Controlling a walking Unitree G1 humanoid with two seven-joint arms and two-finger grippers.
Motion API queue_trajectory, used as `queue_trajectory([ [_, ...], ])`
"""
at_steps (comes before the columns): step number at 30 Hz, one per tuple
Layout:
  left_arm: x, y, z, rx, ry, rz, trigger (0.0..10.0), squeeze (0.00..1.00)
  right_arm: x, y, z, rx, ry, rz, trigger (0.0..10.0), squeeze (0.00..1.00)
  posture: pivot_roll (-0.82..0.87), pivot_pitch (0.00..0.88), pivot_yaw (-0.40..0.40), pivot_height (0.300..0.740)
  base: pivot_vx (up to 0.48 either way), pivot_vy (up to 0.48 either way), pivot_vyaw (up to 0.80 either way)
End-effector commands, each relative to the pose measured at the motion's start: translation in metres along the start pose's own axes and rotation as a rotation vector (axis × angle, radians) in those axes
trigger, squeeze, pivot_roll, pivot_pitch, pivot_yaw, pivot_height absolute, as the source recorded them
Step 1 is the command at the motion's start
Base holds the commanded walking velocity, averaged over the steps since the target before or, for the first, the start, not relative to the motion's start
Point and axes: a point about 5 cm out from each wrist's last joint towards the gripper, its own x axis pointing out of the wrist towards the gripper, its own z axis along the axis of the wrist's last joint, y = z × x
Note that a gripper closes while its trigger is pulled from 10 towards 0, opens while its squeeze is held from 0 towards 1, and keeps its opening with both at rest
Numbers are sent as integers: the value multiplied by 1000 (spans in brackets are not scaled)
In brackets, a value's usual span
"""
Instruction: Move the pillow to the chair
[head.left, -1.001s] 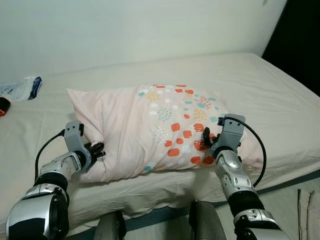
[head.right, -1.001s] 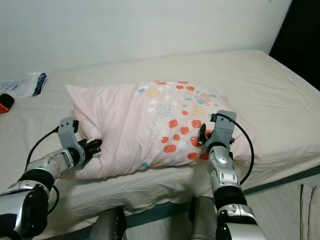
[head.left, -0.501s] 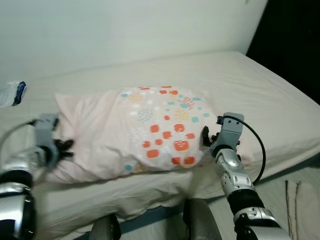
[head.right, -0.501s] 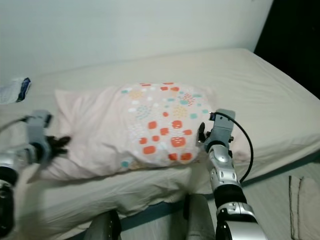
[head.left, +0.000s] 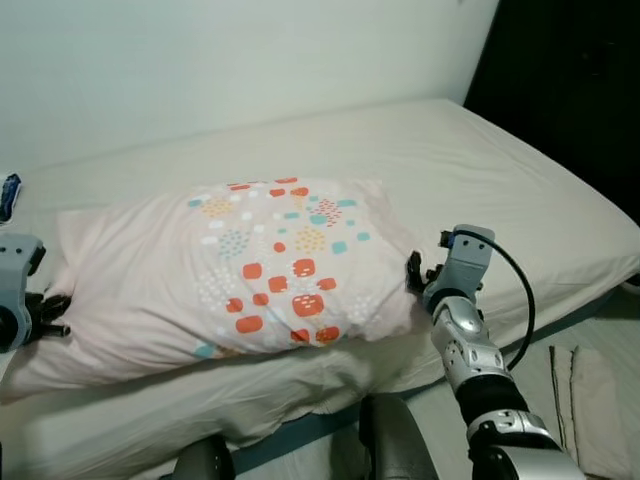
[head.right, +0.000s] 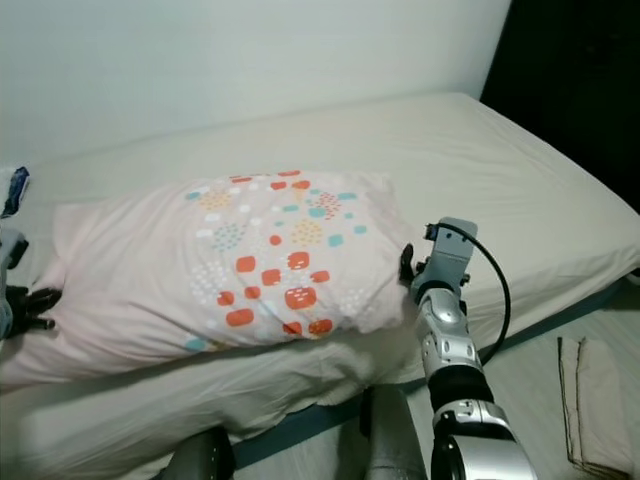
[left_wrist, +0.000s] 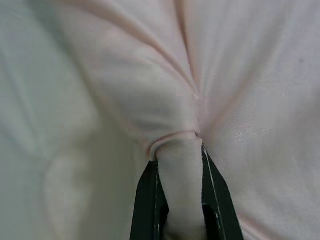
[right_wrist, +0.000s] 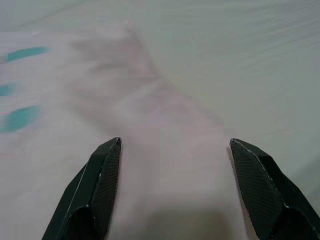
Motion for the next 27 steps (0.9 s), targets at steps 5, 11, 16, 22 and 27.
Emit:
queue_trajectory([
  [5,12,-20,-14,32,54,-20,0,0,5,18,-9,174,87,143,10000,0,-25,62,-33,567,0,0,0],
  [11,17,-26,-12,68,38,1,0,0,9,26,-14,247,184,213,10000,0,-24,67,-37,567,0,0,0],
  [16,17,-27,-10,88,35,12,0,0,7,28,-23,219,270,245,10000,0,-25,69,-35,567,0,0,0],
  [22,18,-29,-10,110,42,12,0,0,0,52,-38,218,412,393,10000,0,-15,86,-36,567,0,0,0],
  [27,20,-33,-9,120,44,3,0,0,-7,83,-46,118,496,543,10000,0,-12,94,-31,567,0,0,0],
])
